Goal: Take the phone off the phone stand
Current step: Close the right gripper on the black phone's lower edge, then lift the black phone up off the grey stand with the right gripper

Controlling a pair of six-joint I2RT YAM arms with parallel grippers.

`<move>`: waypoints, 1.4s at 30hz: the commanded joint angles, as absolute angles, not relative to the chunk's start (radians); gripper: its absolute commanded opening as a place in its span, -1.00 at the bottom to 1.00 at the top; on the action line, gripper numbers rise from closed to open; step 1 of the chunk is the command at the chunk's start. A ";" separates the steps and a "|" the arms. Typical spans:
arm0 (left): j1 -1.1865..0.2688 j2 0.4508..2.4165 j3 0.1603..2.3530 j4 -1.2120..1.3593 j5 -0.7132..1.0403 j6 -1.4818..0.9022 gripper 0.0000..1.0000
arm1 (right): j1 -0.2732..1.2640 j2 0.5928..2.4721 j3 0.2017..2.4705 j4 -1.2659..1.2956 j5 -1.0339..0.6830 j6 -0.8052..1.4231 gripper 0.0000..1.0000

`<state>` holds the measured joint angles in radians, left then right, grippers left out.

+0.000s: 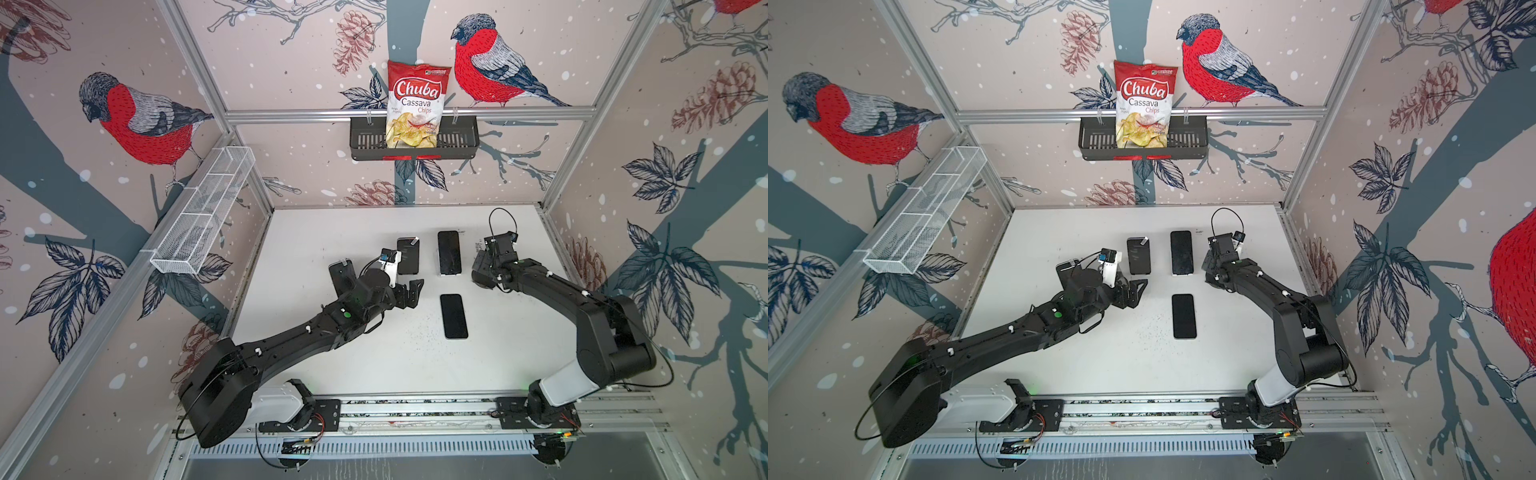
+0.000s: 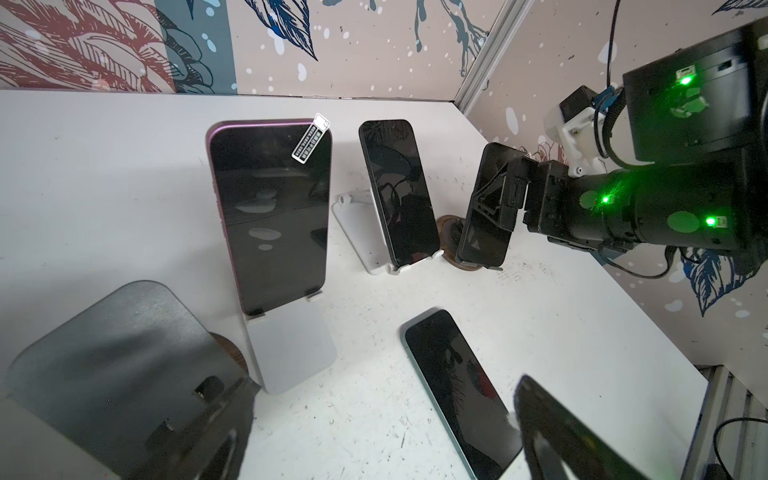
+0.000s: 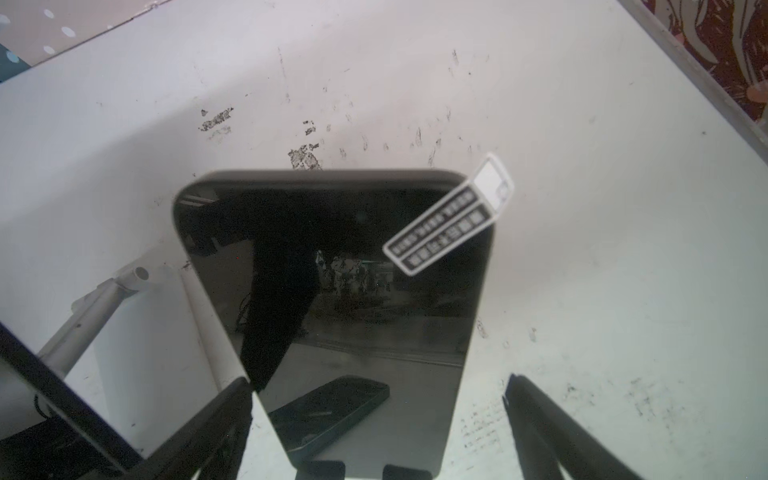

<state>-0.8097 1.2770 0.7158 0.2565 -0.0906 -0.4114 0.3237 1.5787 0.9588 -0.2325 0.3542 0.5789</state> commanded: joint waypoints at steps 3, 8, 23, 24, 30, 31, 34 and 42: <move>-0.810 1.284 0.725 0.279 -0.109 -0.400 0.93 | 0.319 1.598 0.963 -0.198 0.351 0.572 0.83; -0.810 1.287 0.725 0.282 -0.111 -0.405 0.93 | 0.317 1.602 0.959 -0.189 0.350 0.572 0.65; -0.810 1.306 0.727 0.282 -0.103 -0.407 0.93 | 0.318 1.594 0.941 -0.184 0.363 0.553 0.46; -0.810 1.304 0.726 0.282 -0.104 -0.408 0.93 | 0.318 1.592 0.940 -0.182 0.365 0.551 0.46; -0.810 1.299 0.723 0.280 -0.104 -0.408 0.93 | 0.319 1.566 0.919 -0.150 0.351 0.517 0.41; -0.810 1.298 0.721 0.280 -0.105 -0.407 0.93 | 0.319 1.561 0.915 -0.147 0.348 0.509 0.40; -0.810 1.299 0.719 0.280 -0.106 -0.408 0.93 | 0.319 1.547 0.911 -0.142 0.342 0.487 0.40; -0.810 1.307 0.721 0.290 -0.100 -0.411 0.93 | 0.322 1.479 0.900 -0.146 0.315 0.423 0.40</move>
<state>-0.8097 1.3041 0.7200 0.2558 -0.1062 -0.4126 0.3206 1.5028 0.9016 -0.1608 0.3210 0.4656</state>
